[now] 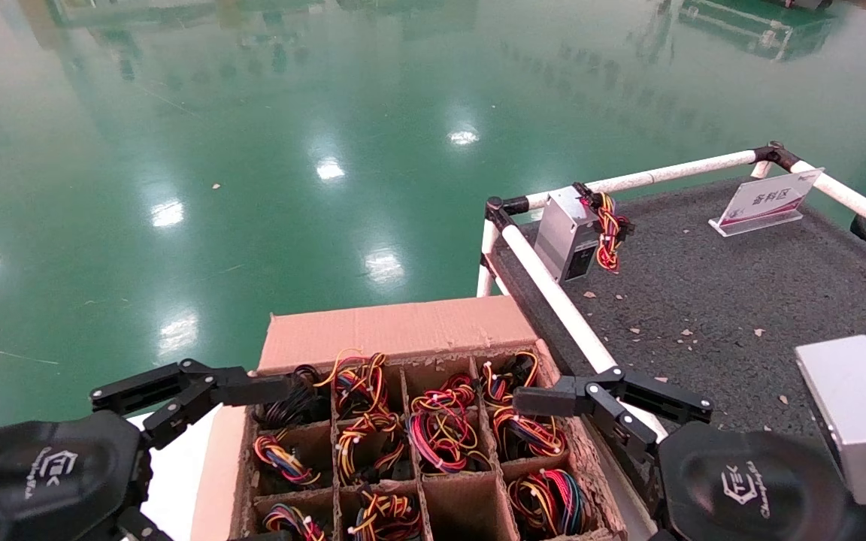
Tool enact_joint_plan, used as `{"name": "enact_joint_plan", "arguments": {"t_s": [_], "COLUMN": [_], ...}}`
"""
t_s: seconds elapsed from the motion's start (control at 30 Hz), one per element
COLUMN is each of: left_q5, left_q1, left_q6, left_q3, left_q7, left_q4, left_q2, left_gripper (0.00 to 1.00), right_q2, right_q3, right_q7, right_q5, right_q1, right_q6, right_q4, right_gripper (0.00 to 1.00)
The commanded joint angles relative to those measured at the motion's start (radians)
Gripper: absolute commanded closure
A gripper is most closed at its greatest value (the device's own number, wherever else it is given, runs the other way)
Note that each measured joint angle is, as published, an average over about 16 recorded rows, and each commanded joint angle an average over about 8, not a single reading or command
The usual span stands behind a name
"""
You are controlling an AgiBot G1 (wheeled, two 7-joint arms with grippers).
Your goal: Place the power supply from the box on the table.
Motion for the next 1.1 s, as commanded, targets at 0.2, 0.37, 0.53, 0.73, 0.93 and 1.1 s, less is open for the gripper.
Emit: {"name": "enact_joint_plan", "arguments": {"t_s": [0.2,0.37,0.53,0.73,0.93,1.1], "left_q5": [0.000,0.000,0.000,0.000,0.000,0.000], "left_q1": [0.000,0.000,0.000,0.000,0.000,0.000], "left_q6": [0.000,0.000,0.000,0.000,0.000,0.000], "left_q3": [0.000,0.000,0.000,0.000,0.000,0.000], "left_q7": [0.000,0.000,0.000,0.000,0.000,0.000], "left_q4": [0.000,0.000,0.000,0.000,0.000,0.000], "left_q2": [0.000,0.000,0.000,0.000,0.000,0.000], "left_gripper": [1.00,1.00,1.00,1.00,1.00,1.00], "right_q2": [0.000,0.000,0.000,0.000,0.000,0.000], "right_q3": [0.000,0.000,0.000,0.000,0.000,0.000], "right_q7": [0.000,0.000,0.000,0.000,0.000,0.000], "right_q5": [0.000,0.000,0.000,0.000,0.000,0.000], "right_q1": [0.000,0.000,0.000,0.000,0.000,0.000], "right_q6": [0.000,0.000,0.000,0.000,0.000,0.000], "right_q4": [0.000,0.000,0.000,0.000,0.000,0.000], "right_gripper": [0.00,0.00,0.00,0.00,0.00,0.00]}}
